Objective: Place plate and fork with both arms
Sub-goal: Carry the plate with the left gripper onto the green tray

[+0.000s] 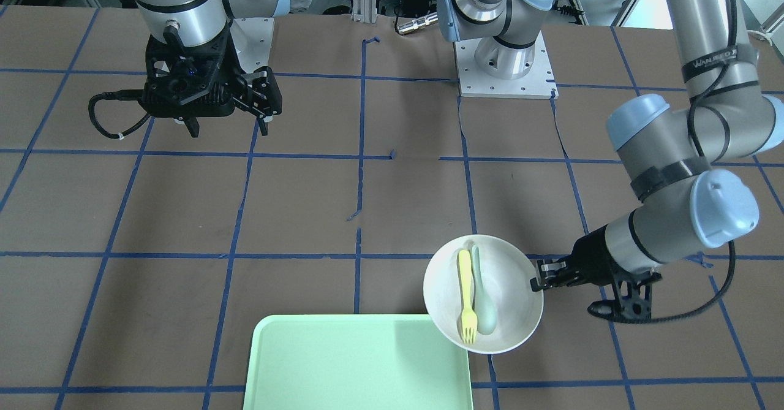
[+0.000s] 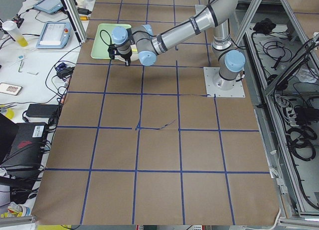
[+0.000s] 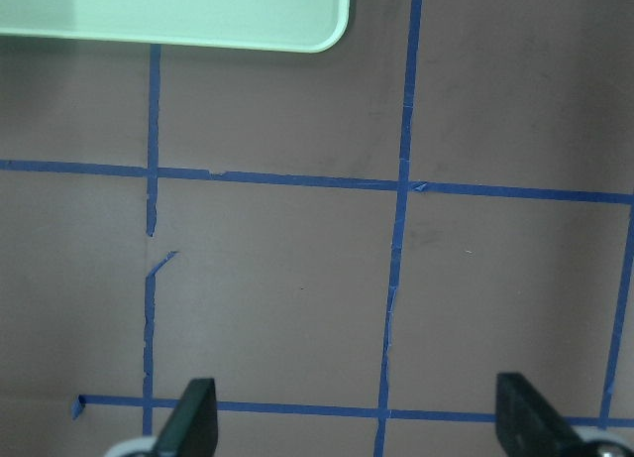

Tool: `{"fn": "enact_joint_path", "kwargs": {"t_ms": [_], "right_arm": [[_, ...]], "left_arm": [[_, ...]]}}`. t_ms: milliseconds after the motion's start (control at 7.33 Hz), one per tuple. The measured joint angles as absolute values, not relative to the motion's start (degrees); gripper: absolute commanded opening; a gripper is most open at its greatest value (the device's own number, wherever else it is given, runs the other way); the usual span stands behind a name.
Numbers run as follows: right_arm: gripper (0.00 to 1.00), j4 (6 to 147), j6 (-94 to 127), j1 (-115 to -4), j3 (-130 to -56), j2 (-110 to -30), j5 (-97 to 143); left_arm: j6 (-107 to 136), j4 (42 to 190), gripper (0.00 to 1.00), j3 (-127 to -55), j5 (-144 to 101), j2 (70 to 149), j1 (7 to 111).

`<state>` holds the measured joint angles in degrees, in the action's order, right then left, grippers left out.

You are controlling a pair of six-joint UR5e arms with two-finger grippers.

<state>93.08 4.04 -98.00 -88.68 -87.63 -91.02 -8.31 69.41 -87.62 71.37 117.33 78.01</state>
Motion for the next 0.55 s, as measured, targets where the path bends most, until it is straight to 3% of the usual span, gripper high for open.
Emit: {"fn": "enact_joint_path", "kwargs": {"t_ms": [545], "right_arm": [[1.00,93.08,4.04,-98.00,-88.76,-87.63,-90.72]], "left_arm": [[-2.62,69.04,0.00,-69.90,67.18,132.23,87.28]]}}
